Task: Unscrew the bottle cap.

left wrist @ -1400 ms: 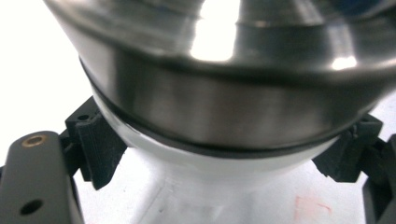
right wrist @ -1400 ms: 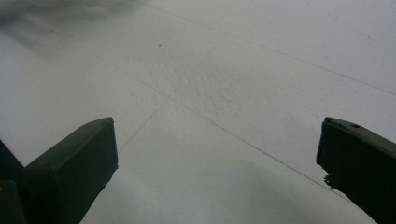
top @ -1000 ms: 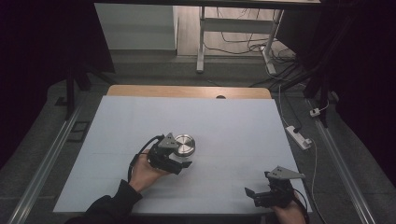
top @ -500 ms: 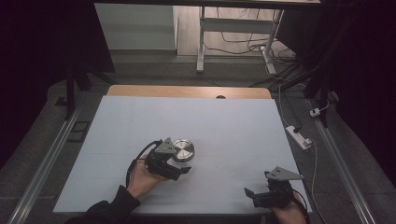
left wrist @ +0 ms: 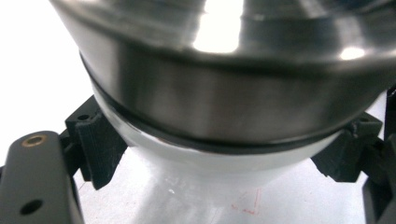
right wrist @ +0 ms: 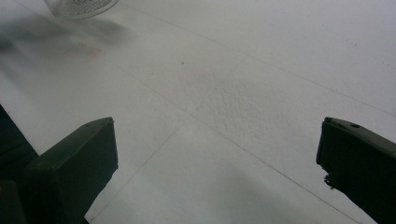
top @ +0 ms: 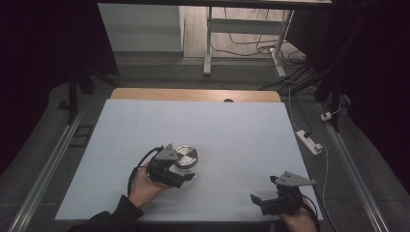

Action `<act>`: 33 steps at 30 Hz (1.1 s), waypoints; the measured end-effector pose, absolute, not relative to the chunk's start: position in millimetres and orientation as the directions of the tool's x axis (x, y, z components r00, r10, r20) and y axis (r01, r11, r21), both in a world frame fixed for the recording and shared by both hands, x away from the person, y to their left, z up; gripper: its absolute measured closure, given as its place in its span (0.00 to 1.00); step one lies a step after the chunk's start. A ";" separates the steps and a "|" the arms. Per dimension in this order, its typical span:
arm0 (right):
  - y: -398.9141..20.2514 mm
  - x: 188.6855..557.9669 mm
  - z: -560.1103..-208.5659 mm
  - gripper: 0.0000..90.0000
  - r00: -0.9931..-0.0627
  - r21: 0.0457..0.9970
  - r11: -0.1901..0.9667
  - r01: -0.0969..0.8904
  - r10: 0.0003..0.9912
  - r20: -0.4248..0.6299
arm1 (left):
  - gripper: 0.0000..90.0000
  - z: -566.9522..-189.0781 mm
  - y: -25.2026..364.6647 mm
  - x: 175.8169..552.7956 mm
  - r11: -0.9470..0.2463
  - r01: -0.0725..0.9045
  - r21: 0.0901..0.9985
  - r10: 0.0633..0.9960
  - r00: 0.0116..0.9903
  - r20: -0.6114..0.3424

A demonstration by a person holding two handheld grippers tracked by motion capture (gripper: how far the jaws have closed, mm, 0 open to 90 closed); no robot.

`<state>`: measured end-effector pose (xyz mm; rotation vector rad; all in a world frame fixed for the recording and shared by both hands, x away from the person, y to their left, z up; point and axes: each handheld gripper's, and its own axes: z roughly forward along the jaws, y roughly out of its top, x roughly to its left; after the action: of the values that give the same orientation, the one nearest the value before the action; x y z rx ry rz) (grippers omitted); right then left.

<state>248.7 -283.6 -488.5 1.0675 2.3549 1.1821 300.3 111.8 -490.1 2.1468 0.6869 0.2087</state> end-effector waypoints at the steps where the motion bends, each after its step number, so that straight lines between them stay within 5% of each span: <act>1: -282.9 248.9 -487.9 0.00 -0.684 0.785 0.388 0.482 0.727 0.061 | 0.18 -490.5 111.9 300.3 -0.487 0.400 0.776 0.544 0.834 -0.089; 33: -199.2 271.7 -457.9 0.00 -0.836 0.809 0.468 0.356 0.546 0.052 | 0.18 -489.5 107.0 296.1 -0.497 0.362 0.789 0.530 0.846 -0.055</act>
<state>271.7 -199.2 -457.9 0.7810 2.5018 1.3020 296.1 107.0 -489.5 2.1452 0.6477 0.2442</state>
